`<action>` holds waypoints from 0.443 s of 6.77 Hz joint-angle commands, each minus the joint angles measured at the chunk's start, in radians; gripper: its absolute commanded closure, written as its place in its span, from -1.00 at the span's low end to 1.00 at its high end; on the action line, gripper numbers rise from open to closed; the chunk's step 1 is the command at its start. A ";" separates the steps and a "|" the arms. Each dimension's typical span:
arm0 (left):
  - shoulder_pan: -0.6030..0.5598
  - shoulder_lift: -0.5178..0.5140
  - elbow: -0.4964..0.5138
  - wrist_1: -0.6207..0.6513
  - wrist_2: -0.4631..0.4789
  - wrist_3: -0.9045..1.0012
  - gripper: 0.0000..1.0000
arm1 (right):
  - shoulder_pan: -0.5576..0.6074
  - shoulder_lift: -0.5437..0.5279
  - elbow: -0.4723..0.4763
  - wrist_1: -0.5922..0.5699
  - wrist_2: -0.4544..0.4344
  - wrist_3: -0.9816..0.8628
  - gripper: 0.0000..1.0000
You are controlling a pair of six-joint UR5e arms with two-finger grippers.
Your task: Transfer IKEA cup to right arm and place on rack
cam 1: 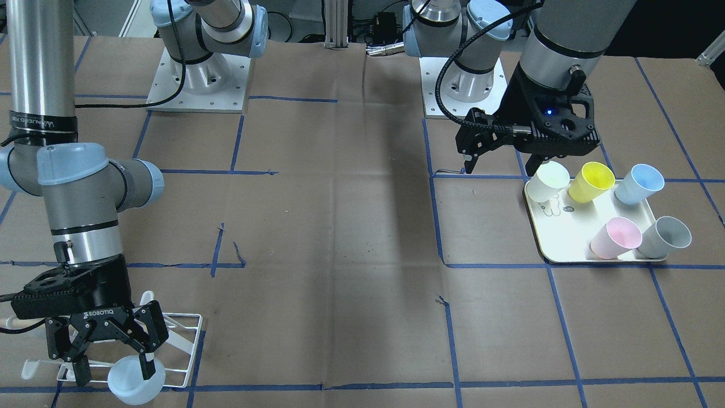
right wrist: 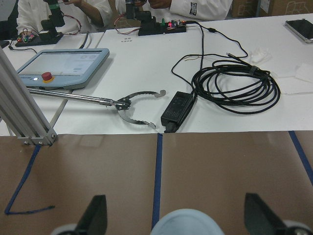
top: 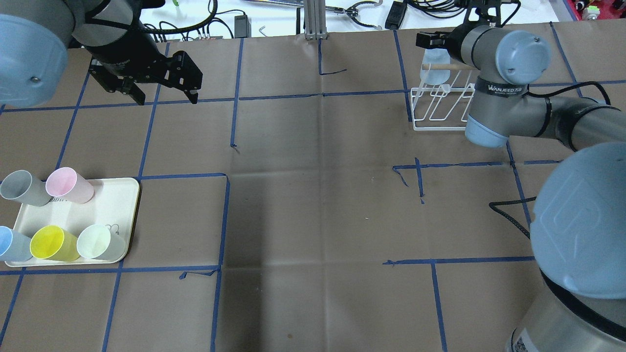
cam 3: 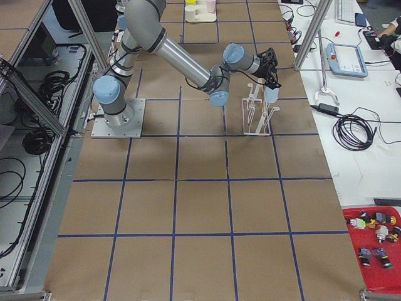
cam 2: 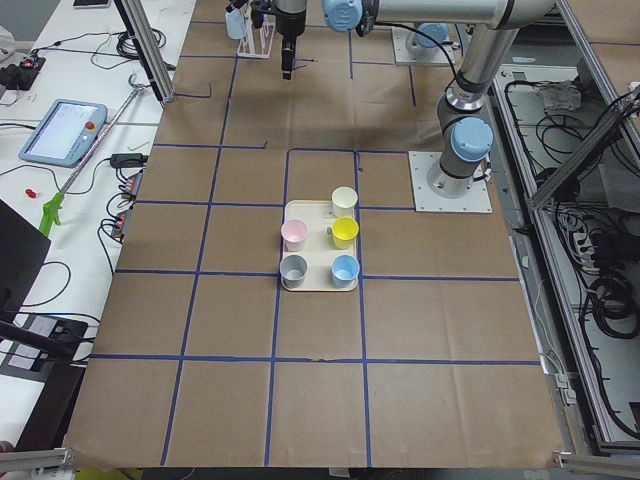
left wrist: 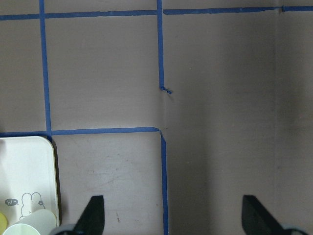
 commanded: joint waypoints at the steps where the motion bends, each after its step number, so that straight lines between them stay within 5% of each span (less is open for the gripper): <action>1: 0.000 0.000 0.000 0.000 0.000 0.002 -0.99 | 0.000 -0.004 -0.003 0.001 0.001 0.001 -0.99; 3: 0.000 0.000 0.000 -0.001 0.000 0.005 -0.99 | 0.000 -0.004 -0.003 0.001 0.001 0.001 -0.99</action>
